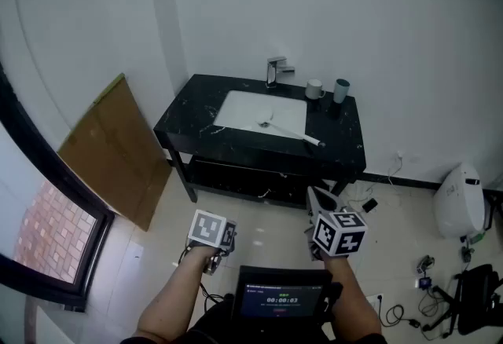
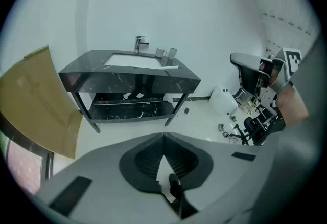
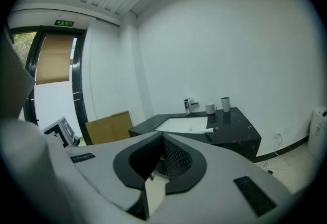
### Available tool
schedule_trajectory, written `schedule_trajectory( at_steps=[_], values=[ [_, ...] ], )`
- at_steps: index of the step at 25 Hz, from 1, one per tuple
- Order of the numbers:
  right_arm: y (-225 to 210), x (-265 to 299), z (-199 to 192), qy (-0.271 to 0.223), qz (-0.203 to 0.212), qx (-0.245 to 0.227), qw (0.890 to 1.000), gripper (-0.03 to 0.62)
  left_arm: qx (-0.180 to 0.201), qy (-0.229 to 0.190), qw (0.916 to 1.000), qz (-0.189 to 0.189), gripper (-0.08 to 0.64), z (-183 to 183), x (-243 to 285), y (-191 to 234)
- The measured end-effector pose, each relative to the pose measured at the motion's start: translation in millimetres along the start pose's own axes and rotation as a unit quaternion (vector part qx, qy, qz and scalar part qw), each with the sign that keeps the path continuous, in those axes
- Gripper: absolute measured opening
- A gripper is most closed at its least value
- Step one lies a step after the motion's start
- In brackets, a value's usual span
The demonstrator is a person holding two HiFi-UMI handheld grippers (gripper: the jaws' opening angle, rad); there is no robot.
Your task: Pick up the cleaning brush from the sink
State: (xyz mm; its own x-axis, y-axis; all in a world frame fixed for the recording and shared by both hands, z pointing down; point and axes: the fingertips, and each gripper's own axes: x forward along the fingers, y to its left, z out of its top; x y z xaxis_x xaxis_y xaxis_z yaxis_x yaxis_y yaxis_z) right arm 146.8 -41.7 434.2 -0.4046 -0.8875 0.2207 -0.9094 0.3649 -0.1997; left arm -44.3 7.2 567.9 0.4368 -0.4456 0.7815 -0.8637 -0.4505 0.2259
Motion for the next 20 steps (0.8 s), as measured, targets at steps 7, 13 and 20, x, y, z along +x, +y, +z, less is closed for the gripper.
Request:
schedule_trajectory(
  at_steps=[7, 13, 20],
  values=[
    [0.3, -0.7, 8.5, -0.004, 0.004, -0.018, 1.000, 0.000, 0.006, -0.025, 0.9996, 0.012, 0.003, 11.6, -1.8, -3.4],
    [-10.5, 6.3, 22.9, 0.004, 0.023, -0.034, 0.999, 0.000, 0.072, -0.294, 0.9526, 0.034, 0.005, 107.4, -58.5, -21.3],
    [-16.7, 34.1, 61.3, 0.028, 0.096, -0.093, 0.991, 0.000, 0.118, -0.470, 0.8722, 0.067, 0.006, 175.4, -110.4, -30.7]
  ],
)
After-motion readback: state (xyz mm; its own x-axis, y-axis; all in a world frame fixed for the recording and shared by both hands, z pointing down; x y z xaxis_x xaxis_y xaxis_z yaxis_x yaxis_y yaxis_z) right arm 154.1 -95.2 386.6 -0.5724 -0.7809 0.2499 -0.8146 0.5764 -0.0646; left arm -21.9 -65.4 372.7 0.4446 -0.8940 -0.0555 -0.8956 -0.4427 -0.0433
